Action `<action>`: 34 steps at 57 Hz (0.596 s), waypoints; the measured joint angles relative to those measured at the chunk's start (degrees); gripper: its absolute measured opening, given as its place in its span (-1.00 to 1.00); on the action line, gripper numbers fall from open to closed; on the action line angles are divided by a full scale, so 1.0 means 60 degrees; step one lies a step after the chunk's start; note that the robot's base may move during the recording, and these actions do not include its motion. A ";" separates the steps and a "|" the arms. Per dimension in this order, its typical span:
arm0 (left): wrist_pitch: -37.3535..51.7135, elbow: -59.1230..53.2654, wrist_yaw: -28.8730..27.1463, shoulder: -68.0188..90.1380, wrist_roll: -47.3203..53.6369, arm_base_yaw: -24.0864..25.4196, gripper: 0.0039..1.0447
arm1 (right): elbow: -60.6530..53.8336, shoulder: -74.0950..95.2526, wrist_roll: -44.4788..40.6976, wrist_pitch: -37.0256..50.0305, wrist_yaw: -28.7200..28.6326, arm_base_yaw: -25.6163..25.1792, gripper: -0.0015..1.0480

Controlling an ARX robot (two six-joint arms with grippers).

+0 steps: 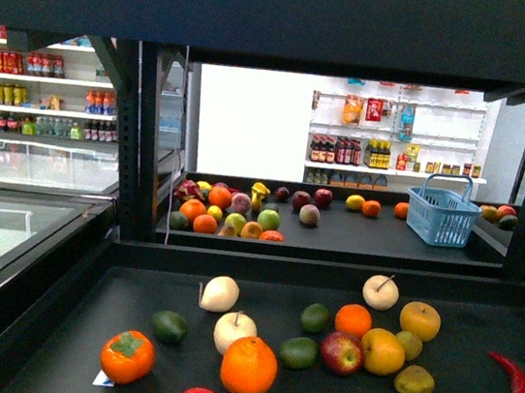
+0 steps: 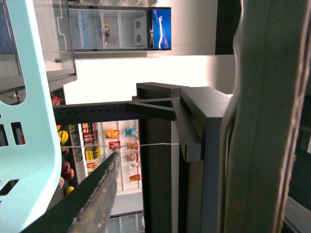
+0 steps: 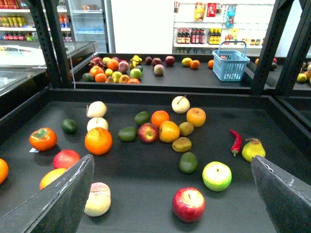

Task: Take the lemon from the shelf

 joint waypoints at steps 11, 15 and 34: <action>-0.0168 -0.0310 0.0251 -0.0820 0.0350 0.0160 0.87 | 0.0000 0.0000 0.0000 0.0000 0.0000 0.0000 0.86; -0.0251 -0.0452 0.0302 -0.1056 0.0466 0.0270 0.85 | 0.0000 0.0000 0.0000 0.0000 0.0000 0.0000 0.86; -0.1694 -0.1373 0.0896 -0.2025 0.1191 0.0732 0.85 | 0.0000 0.0000 0.0000 0.0000 0.0000 0.0000 0.86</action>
